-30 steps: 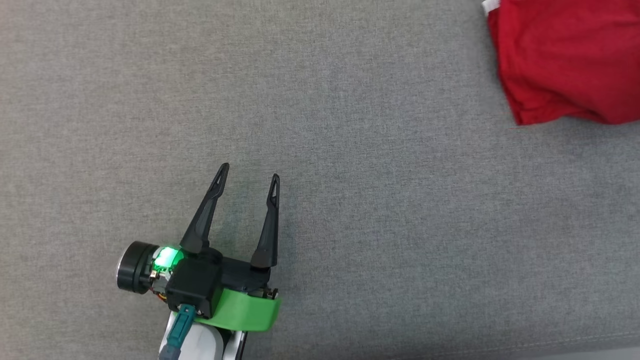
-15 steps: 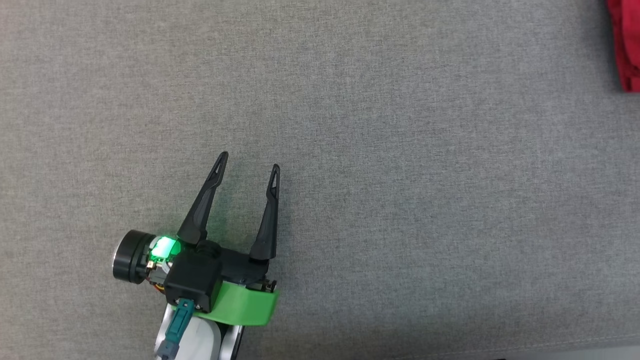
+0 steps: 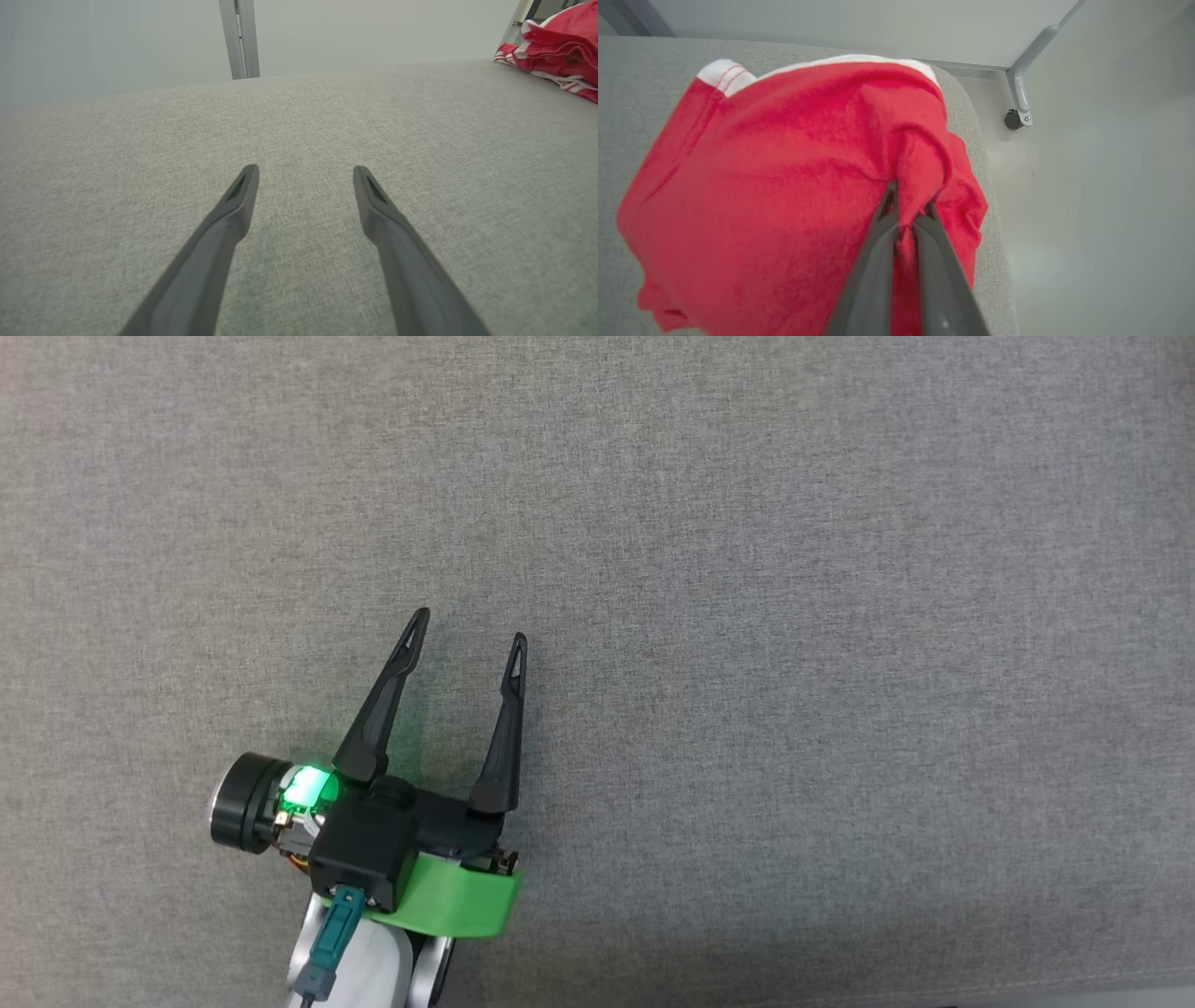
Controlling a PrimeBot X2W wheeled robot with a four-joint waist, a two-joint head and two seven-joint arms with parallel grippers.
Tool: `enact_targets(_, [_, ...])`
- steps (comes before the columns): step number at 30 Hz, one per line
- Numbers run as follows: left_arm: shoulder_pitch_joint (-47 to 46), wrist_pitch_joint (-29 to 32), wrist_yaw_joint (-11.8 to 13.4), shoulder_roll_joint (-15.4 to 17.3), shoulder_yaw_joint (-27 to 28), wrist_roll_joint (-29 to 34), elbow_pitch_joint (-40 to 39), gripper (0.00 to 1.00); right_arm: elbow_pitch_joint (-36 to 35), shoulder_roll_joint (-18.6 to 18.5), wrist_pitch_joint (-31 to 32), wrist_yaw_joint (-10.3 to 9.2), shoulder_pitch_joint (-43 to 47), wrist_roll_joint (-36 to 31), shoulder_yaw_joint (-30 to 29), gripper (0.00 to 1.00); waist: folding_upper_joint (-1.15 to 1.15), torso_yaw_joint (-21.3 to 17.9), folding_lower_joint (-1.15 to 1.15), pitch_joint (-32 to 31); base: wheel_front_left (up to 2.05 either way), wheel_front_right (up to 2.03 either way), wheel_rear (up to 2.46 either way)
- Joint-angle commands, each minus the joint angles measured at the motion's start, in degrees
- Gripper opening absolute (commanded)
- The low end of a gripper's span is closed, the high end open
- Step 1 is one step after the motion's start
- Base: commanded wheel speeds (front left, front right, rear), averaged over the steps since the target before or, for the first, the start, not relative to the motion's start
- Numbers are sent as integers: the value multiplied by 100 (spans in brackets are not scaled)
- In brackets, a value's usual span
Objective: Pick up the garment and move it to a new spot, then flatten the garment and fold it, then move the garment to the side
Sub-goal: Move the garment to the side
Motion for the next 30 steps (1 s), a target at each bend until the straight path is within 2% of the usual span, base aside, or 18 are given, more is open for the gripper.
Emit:
enact_targets(1, [-126,-15,-25,32,6,32,2,100,102,12,-77,-9,-2,-144,12,16,0,19,0,8,0,0,0])
enact_targets(2, [-132,-15,-26,31,4,35,2,100,172,32,-141,-9,-27,-266,12,51,0,26,0,10,0,0,0])
enact_targets(3, [-134,-15,-24,31,-2,36,1,100,259,69,-229,-9,-71,-429,9,100,0,35,0,10,0,0,0])
enact_targets(8, [-148,-15,-29,28,-23,3,-49,100,630,271,-546,-9,-267,-1148,48,100,0,62,0,-39,0,0,0])
enact_targets(13, [-64,-15,-2,24,-27,-36,-22,100,836,709,-1004,-9,-477,-1855,137,100,0,75,0,-256,0,0,0])
enact_targets(22, [252,-15,73,16,0,-102,39,100,944,2106,-1652,-9,-192,-2291,526,100,0,10,0,-1015,0,0,0])
enact_targets(30, [641,-15,184,9,40,-202,86,100,1030,3358,-2423,-9,212,-1963,1127,100,0,25,0,-1799,0,0,0])
